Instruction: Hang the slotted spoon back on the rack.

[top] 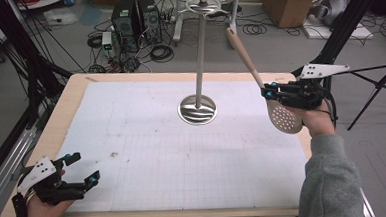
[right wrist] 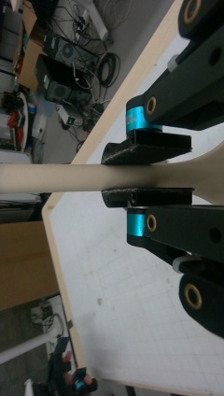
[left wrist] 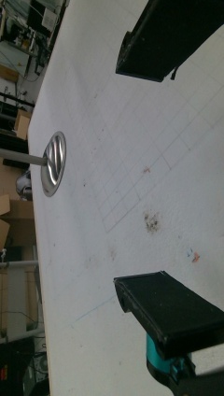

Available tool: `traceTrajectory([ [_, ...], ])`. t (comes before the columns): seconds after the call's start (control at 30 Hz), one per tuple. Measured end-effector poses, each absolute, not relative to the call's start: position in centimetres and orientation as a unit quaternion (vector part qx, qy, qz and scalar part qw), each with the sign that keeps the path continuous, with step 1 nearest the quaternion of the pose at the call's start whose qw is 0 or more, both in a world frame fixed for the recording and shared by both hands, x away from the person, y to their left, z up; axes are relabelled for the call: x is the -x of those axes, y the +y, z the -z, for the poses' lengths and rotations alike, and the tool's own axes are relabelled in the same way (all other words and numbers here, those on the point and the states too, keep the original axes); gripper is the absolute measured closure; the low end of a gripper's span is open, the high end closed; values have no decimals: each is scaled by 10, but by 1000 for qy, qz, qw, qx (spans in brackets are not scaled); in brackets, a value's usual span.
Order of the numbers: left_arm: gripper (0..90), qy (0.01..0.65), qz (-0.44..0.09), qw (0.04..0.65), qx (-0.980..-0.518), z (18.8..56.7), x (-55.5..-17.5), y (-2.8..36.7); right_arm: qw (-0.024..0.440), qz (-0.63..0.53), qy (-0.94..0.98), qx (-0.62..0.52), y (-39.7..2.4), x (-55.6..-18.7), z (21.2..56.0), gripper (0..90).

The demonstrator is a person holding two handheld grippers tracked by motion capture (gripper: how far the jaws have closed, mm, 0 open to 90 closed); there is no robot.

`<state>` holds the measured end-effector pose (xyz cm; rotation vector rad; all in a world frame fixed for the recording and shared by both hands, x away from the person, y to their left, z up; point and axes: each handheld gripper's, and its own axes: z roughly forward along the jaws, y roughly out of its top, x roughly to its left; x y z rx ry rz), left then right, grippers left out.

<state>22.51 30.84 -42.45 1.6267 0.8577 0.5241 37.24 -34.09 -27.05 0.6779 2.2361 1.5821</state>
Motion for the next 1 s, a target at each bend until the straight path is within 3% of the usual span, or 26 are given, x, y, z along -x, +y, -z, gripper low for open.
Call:
traceTrajectory([
  [0.33, 18, 367, -225, 580, -691, 423, -224, 311, 168, -546, 786, -238, -334, -373, 250, 780],
  [1.0, 18, 376, -229, 583, -683, 423, -219, 320, 168, -564, 767, -254, -337, -386, 245, 780],
])
